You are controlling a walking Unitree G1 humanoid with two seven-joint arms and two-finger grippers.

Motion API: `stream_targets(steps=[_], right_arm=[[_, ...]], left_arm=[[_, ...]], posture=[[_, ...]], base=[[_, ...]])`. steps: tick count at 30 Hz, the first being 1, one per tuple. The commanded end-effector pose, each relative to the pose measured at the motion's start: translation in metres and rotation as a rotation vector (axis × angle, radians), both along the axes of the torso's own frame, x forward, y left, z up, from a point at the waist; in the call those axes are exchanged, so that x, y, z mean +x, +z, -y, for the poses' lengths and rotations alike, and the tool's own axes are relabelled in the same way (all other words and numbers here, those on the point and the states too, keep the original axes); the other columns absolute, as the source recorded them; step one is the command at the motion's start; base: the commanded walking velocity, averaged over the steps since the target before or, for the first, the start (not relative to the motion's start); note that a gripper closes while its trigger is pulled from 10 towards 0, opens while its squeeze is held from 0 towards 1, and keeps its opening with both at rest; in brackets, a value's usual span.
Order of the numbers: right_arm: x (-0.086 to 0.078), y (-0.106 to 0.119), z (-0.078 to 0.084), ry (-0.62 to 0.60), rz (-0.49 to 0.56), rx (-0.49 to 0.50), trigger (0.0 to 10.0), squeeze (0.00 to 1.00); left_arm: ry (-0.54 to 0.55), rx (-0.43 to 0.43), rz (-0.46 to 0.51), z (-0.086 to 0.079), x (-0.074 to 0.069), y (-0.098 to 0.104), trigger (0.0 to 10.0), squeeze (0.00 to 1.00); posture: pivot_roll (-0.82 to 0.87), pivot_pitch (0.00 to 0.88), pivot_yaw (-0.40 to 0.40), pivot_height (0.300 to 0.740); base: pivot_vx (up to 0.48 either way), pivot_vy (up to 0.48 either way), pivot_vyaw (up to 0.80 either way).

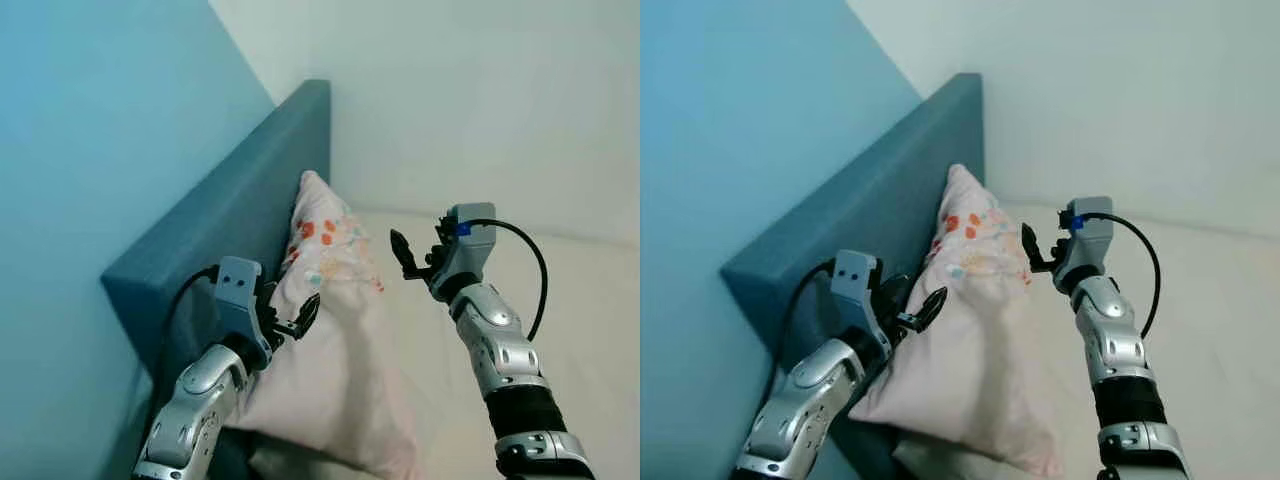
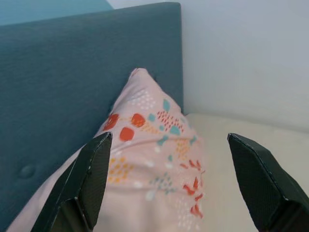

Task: Clean up the room

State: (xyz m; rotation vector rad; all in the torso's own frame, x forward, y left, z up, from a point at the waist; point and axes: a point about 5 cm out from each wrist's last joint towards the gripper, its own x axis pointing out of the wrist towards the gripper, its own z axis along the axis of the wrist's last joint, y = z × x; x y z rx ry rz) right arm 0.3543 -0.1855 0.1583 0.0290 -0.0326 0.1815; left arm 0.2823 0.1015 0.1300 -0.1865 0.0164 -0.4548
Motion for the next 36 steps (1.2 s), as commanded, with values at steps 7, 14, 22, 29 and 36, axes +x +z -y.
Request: stream_targets(steps=[7,14,22,29,36], right_arm=[[-0.001,-0.004,0.0,-0.013,-0.003,0.006,10.0,0.0],[-0.002,-0.007,-0.001,-0.006,-0.01,0.003,10.0,0.0],[-0.004,-0.011,-0.008,0.045,-0.024,-0.01,10.0,0.0],[-0.004,-0.016,-0.008,0.028,-0.049,0.001,10.0,0.0],[-0.005,-0.016,-0.01,0.062,-0.048,-0.035,10.0,0.0]], left_arm=[[-0.034,0.064,0.018,-0.001,-0.001,-0.002,10.0,0.0],[-0.011,0.125,-0.006,-0.003,0.002,-0.009,10.0,0.0],[-0.013,0.105,0.001,0.0,0.002,-0.007,10.0,0.0],[0.021,0.101,0.0,-0.003,0.005,-0.007,10.0,0.0],[0.012,0.108,0.005,-0.004,0.005,-0.006,10.0,0.0]], posture=[[-0.11,0.0,-0.018,0.74],[-0.11,0.0,-0.017,0.74],[-0.11,0.0,-0.016,0.74],[-0.11,0.0,-0.016,0.74],[-0.11,0.0,-0.015,0.74]], base=[[-0.118,0.0,0.0],[0.0,-0.137,0.0],[0.0,-0.48,0.1],[0.0,0.0,0.57],[0.0,-0.069,0.11]])
